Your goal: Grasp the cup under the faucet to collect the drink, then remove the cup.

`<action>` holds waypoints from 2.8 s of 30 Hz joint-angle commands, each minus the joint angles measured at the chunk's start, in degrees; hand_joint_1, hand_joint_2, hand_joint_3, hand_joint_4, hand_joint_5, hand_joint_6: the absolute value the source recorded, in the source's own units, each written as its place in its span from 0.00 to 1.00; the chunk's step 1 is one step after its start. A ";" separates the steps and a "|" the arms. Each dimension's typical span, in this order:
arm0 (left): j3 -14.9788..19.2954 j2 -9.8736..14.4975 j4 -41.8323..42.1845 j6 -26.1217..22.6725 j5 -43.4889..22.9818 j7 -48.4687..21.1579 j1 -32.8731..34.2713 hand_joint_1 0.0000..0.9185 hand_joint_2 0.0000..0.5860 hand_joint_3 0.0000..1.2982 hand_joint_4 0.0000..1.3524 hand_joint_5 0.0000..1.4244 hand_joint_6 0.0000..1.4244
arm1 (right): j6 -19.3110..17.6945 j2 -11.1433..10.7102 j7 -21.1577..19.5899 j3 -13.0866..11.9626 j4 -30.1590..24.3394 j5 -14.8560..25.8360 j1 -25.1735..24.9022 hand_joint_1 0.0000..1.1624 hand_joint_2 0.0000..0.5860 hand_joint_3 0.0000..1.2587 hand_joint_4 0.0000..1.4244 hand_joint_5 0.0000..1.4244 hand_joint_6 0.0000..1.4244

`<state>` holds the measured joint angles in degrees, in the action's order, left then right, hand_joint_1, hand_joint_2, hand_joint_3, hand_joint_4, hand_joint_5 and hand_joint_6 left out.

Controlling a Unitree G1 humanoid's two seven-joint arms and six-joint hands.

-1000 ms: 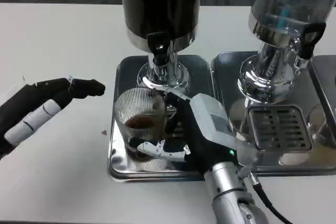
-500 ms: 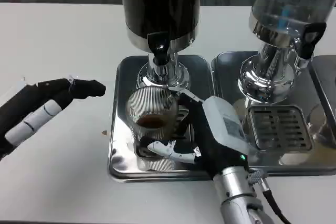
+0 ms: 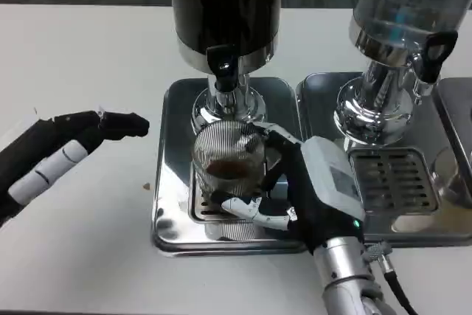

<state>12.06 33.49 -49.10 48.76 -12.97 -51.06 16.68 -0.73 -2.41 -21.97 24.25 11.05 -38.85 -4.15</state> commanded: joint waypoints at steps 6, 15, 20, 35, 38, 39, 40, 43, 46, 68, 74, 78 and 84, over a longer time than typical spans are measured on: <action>-1.25 -0.02 -1.12 -0.40 0.60 -0.13 1.28 0.00 0.35 0.31 0.24 0.18 0.16 | -1.26 -0.04 -0.30 -1.54 -3.71 1.12 1.46 0.72 0.86 0.36 0.39 0.57 0.85; -2.12 -0.05 -1.61 -0.27 0.36 -0.20 1.69 0.00 0.35 0.31 0.24 0.18 0.16 | -0.45 -0.29 -0.01 -2.61 -6.97 0.85 3.11 0.70 0.82 0.37 0.40 0.58 0.86; -2.28 -0.10 -1.78 -0.18 0.43 -0.15 1.85 0.00 0.36 0.31 0.24 0.18 0.16 | 0.16 -0.56 0.68 -3.34 -8.42 0.82 4.05 0.68 0.78 0.38 0.41 0.59 0.87; -2.87 -0.61 -2.09 0.33 0.68 -0.38 1.95 0.00 0.36 0.31 0.23 0.18 0.16 | 0.84 -1.99 3.62 -5.21 -14.85 1.36 9.23 0.67 0.73 0.39 0.42 0.60 0.87; -3.04 -0.78 -2.10 0.52 0.78 -0.35 1.87 0.00 0.36 0.31 0.23 0.18 0.16 | 0.84 -2.13 4.14 -5.58 -16.19 1.54 10.20 0.66 0.73 0.39 0.42 0.60 0.87; -3.10 -0.87 -2.04 0.59 0.79 -0.35 1.79 0.00 0.36 0.31 0.23 0.18 0.16 | 0.90 -2.12 4.31 -5.69 -16.51 1.65 10.48 0.66 0.73 0.39 0.42 0.60 0.87; -3.14 -0.94 -1.97 0.63 0.79 -0.35 1.72 0.00 0.36 0.31 0.23 0.18 0.16 | 0.94 -2.22 4.43 -5.69 -16.95 1.52 10.81 0.66 0.73 0.39 0.42 0.60 0.87; -3.38 -1.07 -1.79 0.80 0.80 -0.32 1.44 0.00 0.36 0.30 0.23 0.18 0.16 | 1.02 -2.42 4.72 -5.73 -18.11 1.17 11.73 0.66 0.72 0.40 0.43 0.60 0.88; -3.71 -1.11 -1.68 0.92 0.71 -0.23 1.19 0.00 0.36 0.30 0.23 0.18 0.16 | 1.02 -2.66 5.14 -6.04 -19.11 1.17 12.69 0.66 0.72 0.40 0.43 0.60 0.89; -4.91 0.60 3.70 9.70 4.73 3.13 -3.06 0.00 0.36 0.22 0.14 0.12 0.15 | 0.62 -3.49 8.64 -7.25 -26.73 1.69 19.11 0.65 0.70 0.41 0.43 0.61 0.89; -5.04 2.08 5.07 12.17 7.58 6.13 -4.42 0.00 0.35 0.22 0.11 0.09 0.14 | 0.44 -3.83 9.62 -7.60 -28.01 2.17 20.07 0.65 0.69 0.41 0.43 0.61 0.89; -5.35 2.83 5.58 12.89 8.65 7.46 -5.22 0.00 0.35 0.21 0.11 0.09 0.14 | 0.33 -4.23 10.10 -7.75 -29.34 2.60 21.07 0.65 0.66 0.41 0.44 0.61 0.89; -6.27 3.49 6.21 13.18 8.59 8.45 -6.31 0.00 0.35 0.21 0.10 0.08 0.14 | -0.06 -4.86 10.70 -7.89 -31.31 3.07 22.99 0.65 0.66 0.41 0.44 0.61 0.89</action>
<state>6.28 35.94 -43.83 61.14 -4.68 -43.44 11.24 0.88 -7.28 -11.25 16.75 -17.54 -36.74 18.46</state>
